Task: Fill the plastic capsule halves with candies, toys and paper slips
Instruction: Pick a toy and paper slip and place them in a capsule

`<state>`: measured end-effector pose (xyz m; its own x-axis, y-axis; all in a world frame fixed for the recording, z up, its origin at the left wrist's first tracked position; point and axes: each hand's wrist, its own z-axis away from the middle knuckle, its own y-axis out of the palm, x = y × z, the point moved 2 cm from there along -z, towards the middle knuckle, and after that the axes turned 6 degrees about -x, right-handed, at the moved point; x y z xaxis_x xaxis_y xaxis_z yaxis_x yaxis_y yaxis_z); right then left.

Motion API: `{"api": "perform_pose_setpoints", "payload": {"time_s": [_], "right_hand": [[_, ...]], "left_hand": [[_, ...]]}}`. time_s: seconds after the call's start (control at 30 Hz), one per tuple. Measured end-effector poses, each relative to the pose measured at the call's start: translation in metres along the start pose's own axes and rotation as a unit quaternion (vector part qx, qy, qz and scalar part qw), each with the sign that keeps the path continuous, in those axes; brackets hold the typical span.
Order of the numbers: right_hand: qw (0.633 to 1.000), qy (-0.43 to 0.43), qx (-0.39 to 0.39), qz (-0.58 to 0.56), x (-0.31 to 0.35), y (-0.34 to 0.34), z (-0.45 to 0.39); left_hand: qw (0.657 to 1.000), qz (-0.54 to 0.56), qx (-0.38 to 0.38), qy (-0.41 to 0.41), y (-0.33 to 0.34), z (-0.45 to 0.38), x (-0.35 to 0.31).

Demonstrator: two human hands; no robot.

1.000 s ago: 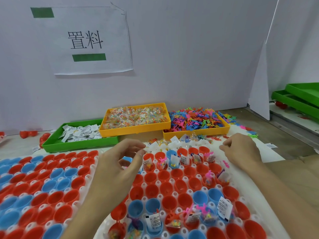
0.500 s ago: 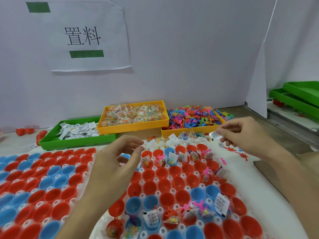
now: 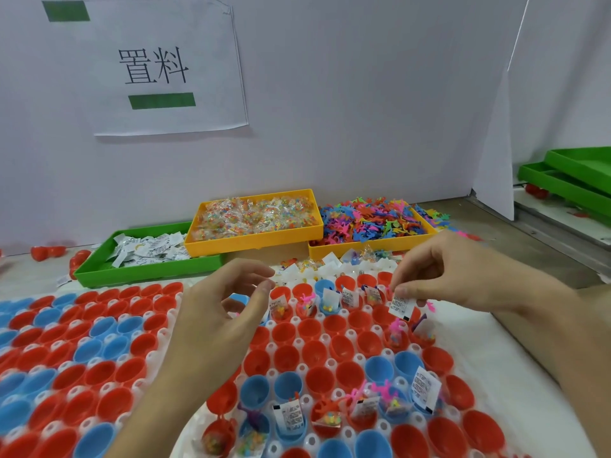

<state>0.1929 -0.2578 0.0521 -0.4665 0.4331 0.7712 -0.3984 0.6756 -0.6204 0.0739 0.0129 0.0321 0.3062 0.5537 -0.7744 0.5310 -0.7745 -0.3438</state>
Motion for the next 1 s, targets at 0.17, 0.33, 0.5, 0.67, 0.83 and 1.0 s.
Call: {"api": "perform_pose_setpoints", "payload": {"time_s": [0.17, 0.33, 0.5, 0.67, 0.83, 1.0], "right_hand": [[1.000, 0.008, 0.016, 0.026, 0.004, 0.004, 0.001], [0.998, 0.017, 0.020, 0.056, 0.008, 0.009, 0.000], [0.996, 0.018, 0.017, 0.085, 0.010, 0.012, 0.001], [0.995, 0.006, -0.001, 0.098, 0.012, 0.008, 0.002], [0.994, 0.007, 0.000, 0.108, 0.013, 0.008, 0.002], [0.994, 0.013, 0.019, 0.108, 0.015, 0.011, 0.003]], "left_hand": [[1.000, -0.003, -0.001, 0.001, 0.000, 0.000, -0.001], [1.000, -0.004, 0.000, -0.003, 0.000, 0.001, -0.002], [1.000, -0.003, -0.002, -0.003, 0.000, 0.001, -0.002], [1.000, -0.010, 0.001, -0.003, 0.000, 0.000, -0.001], [1.000, -0.013, 0.004, -0.001, 0.000, 0.001, -0.002], [1.000, -0.013, 0.002, -0.001, -0.001, 0.000, -0.002]]}}
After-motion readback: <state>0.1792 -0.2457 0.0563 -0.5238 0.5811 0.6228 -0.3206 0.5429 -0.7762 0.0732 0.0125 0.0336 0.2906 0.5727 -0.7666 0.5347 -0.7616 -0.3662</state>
